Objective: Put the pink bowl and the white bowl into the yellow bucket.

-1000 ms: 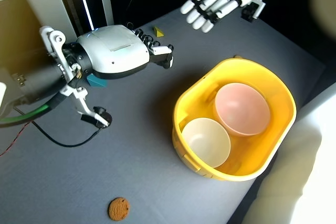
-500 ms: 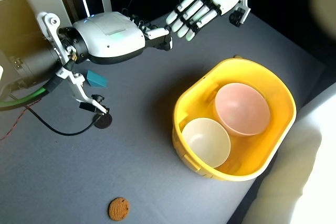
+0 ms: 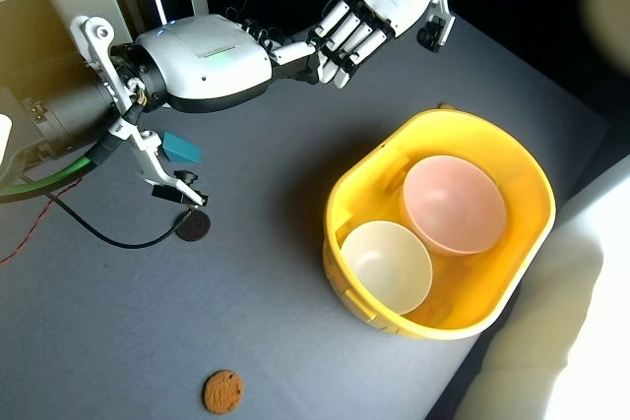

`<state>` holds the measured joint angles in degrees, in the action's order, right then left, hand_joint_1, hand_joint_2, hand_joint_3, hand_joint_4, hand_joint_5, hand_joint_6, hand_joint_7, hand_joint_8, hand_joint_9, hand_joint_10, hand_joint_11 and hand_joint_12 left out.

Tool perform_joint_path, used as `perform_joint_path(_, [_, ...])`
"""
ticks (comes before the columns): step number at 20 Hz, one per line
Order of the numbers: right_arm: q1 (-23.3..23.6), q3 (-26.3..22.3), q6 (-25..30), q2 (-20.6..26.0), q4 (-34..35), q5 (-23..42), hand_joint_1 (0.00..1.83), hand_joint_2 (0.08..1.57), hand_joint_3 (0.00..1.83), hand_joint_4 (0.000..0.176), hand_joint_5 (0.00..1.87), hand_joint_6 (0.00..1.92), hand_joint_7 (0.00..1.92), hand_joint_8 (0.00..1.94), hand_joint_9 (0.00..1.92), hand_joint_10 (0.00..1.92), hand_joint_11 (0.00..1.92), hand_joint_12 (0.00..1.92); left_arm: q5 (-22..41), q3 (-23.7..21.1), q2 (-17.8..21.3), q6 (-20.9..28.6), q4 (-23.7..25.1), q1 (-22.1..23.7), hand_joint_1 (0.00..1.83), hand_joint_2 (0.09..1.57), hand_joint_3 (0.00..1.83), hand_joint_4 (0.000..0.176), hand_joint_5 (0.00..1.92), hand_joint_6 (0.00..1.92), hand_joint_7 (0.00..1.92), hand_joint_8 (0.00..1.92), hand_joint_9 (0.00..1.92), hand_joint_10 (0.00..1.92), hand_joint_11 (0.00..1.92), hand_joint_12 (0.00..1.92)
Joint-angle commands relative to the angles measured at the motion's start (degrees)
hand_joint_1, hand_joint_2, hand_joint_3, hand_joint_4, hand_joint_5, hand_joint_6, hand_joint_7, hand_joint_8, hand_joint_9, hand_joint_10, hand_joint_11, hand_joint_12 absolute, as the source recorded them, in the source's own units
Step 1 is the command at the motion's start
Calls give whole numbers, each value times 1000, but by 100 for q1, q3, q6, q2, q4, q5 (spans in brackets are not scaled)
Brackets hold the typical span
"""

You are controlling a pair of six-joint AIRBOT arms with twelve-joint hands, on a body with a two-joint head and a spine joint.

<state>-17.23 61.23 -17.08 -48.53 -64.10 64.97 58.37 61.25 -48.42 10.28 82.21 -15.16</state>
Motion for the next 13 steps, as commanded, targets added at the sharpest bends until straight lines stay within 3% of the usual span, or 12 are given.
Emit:
perform_joint_path(1, [125, -118, -76, 105, 454, 597, 807, 919, 0, 0, 433, 4, 464, 1, 436, 1, 0, 1032, 232, -37, 55, -9, -419, 31, 370, 1281, 0, 0, 165, 0, 254, 0, 246, 0, 0, 865])
perform_joint_path(3, [296, -203, -55, 236, 934, 575, 793, 926, 0, 0, 438, 5, 465, 2, 434, 1, 0, 1023, 196, -98, 58, -8, -500, -15, 355, 1293, 3, 0, 172, 2, 250, 1, 241, 2, 0, 860])
perform_joint_path(5, [505, -277, -129, 293, 772, 253, 801, 924, 0, 0, 451, 7, 477, 5, 449, 6, 0, 1054, 187, -97, 46, -9, -526, -28, 388, 1303, 4, 0, 155, 1, 215, 0, 204, 0, 0, 796])
perform_joint_path(7, [488, -270, -585, 318, 746, 89, 800, 926, 0, 0, 435, 3, 475, 2, 440, 1, 0, 1028, 188, -102, 56, -10, -530, -5, 436, 1294, 0, 0, 195, 13, 265, 14, 250, 17, 0, 848])
perform_joint_path(13, [522, -267, -538, 341, 675, 64, 836, 947, 1, 0, 444, 4, 466, 2, 425, 0, 0, 999, 184, -97, 79, -11, -528, -31, 306, 1330, 6, 0, 168, 0, 248, 0, 240, 1, 0, 814])
